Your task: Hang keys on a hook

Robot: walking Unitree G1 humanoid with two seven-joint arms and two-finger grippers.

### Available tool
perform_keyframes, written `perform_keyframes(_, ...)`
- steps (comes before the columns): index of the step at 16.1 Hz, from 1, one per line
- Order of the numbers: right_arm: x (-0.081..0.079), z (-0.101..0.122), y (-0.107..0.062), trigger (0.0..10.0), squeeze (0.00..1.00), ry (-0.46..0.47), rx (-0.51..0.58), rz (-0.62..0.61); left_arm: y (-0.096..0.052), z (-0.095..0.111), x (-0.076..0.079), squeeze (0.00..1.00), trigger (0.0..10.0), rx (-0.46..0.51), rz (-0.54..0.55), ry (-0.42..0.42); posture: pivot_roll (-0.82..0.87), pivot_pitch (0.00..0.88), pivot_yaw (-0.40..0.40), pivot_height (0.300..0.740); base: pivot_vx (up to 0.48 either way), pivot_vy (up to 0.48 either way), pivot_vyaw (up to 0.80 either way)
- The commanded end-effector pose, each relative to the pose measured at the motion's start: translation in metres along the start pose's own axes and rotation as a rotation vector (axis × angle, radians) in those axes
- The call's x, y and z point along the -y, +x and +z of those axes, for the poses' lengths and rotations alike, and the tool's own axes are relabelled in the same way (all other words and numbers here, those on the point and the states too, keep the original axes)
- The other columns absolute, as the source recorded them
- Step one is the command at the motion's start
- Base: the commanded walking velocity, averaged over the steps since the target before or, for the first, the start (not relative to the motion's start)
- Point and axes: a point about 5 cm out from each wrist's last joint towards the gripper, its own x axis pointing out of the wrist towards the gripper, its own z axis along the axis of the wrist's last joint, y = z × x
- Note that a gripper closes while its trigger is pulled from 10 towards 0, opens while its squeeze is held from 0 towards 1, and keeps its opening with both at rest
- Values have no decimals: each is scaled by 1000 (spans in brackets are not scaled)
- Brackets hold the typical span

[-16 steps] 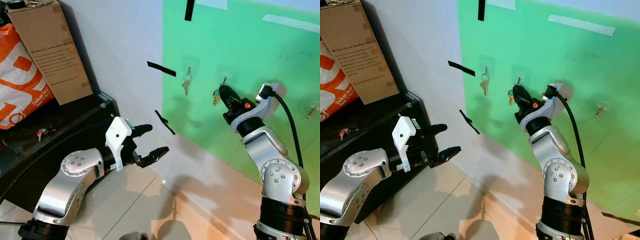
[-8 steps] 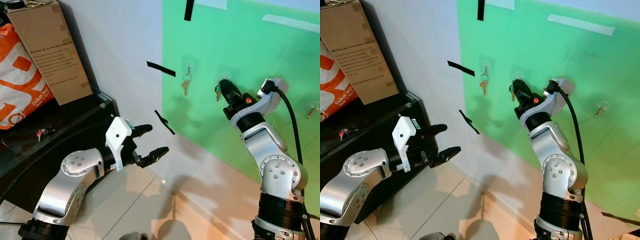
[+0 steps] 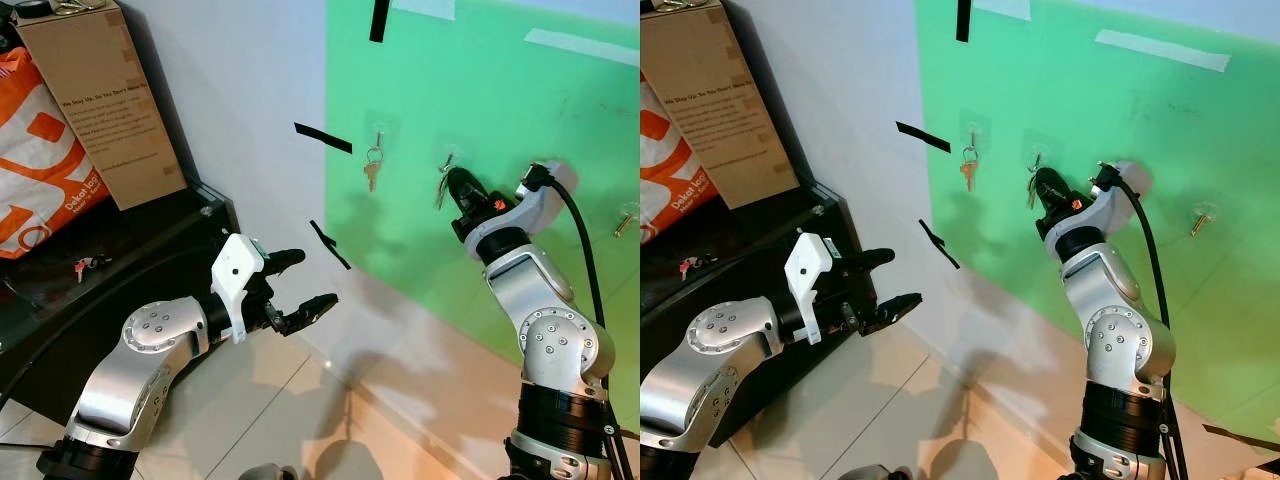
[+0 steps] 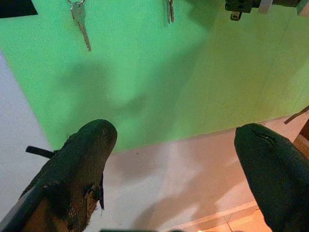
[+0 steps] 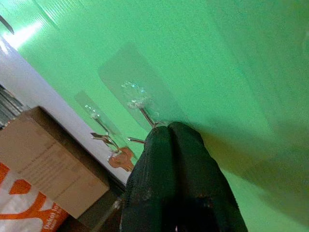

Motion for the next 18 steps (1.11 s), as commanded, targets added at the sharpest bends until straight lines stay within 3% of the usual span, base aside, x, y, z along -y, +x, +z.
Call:
perform_keyframes(1,5,-7,0,10000,0,-5,-41,-33,2,3,-1,0,10000,-7,-14,16,-64,0,67,740,0,0,0)
perform_keyframes(9,-2,-11,-3,10000,0,-111,-64,28,2,3,-2,0,10000,-6,-6,17,-60,0,64,740,0,0,0)
perform_keyframes(11,5,-16,-7,10000,0,-239,-131,3,3,3,-2,0,10000,-5,-6,15,-60,0,64,740,0,0,0)
perform_keyframes(12,6,-17,-8,10000,0,-251,-135,3,3,3,-2,0,10000,-5,-6,15,-61,0,61,740,0,0,0)
perform_keyframes(18,-11,0,-9,10000,0,-143,-28,117,5,3,-1,0,10000,-1,-11,17,-66,0,61,740,0,0,0)
